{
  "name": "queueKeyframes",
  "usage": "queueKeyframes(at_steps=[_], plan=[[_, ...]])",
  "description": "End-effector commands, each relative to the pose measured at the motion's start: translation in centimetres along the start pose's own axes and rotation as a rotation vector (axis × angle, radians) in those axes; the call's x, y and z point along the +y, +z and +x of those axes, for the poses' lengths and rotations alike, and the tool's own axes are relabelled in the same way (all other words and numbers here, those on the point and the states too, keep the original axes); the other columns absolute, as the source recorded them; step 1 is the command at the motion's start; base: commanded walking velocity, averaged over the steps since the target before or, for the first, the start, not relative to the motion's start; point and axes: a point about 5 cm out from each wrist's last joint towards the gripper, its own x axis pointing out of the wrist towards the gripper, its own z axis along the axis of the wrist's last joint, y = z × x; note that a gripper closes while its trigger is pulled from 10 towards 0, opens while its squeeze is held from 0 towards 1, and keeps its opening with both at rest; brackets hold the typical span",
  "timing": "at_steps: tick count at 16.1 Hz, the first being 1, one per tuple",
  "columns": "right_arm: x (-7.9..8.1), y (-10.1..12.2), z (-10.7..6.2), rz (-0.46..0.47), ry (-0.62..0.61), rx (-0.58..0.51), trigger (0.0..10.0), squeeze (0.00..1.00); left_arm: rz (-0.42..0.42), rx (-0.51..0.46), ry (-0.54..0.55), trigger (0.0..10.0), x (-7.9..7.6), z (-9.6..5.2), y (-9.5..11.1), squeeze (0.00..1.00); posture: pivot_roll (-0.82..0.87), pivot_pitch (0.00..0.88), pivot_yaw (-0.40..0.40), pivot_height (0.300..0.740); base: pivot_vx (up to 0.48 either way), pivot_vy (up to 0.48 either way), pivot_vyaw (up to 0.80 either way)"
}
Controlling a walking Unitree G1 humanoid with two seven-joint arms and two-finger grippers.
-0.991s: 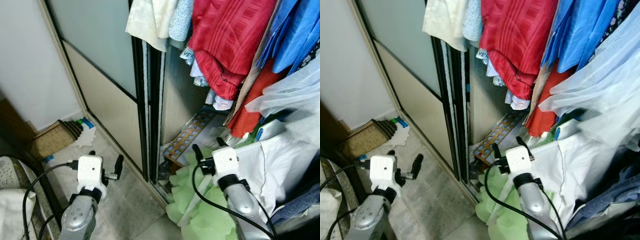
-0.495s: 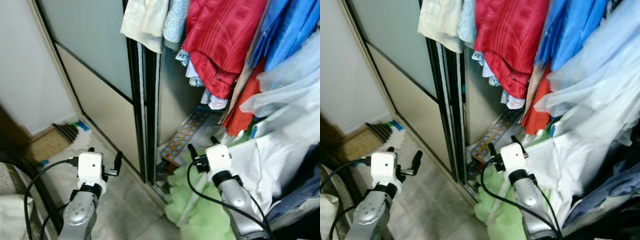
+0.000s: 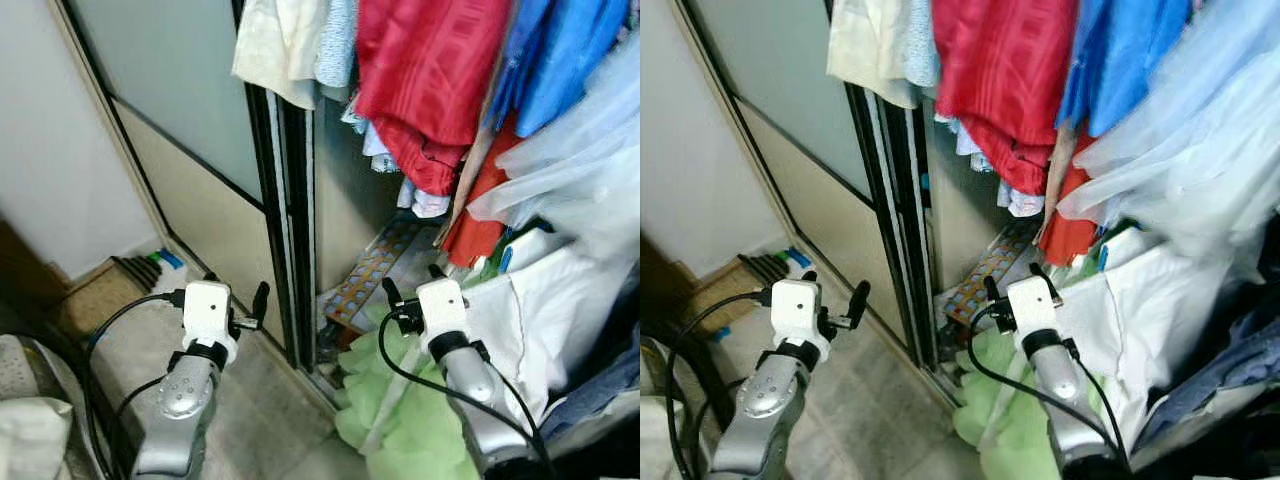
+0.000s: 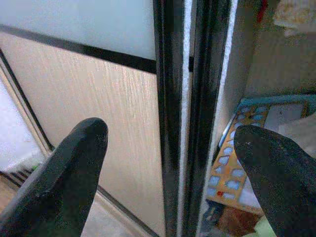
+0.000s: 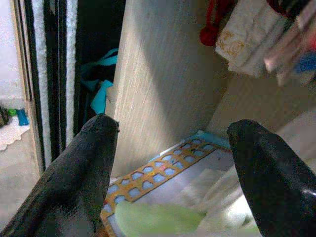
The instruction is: Clean up the room
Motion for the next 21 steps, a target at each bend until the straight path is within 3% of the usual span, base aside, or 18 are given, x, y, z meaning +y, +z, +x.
queueKeyframes(at_steps=[1, 5, 7, 14, 16, 19, 21], plan=[[0.4, 0.4, 0.5, 0.000, 0.034, -0.013, 10.0, 0.00, -0.007, -0.001, 0.040, 10.0, 0.5, -0.4, -0.2, 0.00, 0.09, 0.004, -0.022, 0.740, 0.000, 0.000, 0.00], [1.9, 0.3, 0.6, -0.006, 0.143, -0.004, 10.0, 0.00, -0.022, 0.022, 0.118, 10.0, 0.7, -2.6, -1.6, 0.00, 0.14, 0.025, -0.100, 0.740, 0.000, 0.000, 0.00], [2.4, 0.5, 0.9, -0.004, 0.162, -0.013, 10.0, 0.00, -0.033, 0.031, 0.144, 10.0, 1.0, -3.1, -2.0, 0.00, 0.14, 0.024, -0.100, 0.740, 0.000, 0.000, 0.00], [0.4, -0.1, -0.4, -0.003, 0.042, -0.016, 10.0, 0.00, -0.025, 0.043, 0.067, 10.0, 0.6, -2.3, -1.9, 0.00, 0.09, 0.019, -0.041, 0.740, 0.000, 0.000, 0.16], [0.4, -0.2, -0.5, -0.001, 0.034, -0.009, 10.0, 0.00, -0.018, 0.042, 0.050, 10.0, 0.3, -2.2, -1.9, 0.00, 0.09, 0.018, -0.033, 0.740, 0.000, 0.000, 0.63], [0.7, 0.0, -0.3, 0.011, 0.032, -0.019, 10.0, 0.00, 0.060, 0.018, 0.084, 10.0, 0.5, -1.8, -1.7, 0.00, 0.10, 0.017, -0.021, 0.740, 0.000, 0.000, 0.80], [0.9, 0.3, 0.0, 0.019, 0.024, -0.030, 10.0, 0.00, 0.047, 0.025, 0.070, 10.0, 0.3, -1.8, -1.7, 0.00, 0.11, 0.017, -0.009, 0.740, 0.000, 0.000, 0.67]])
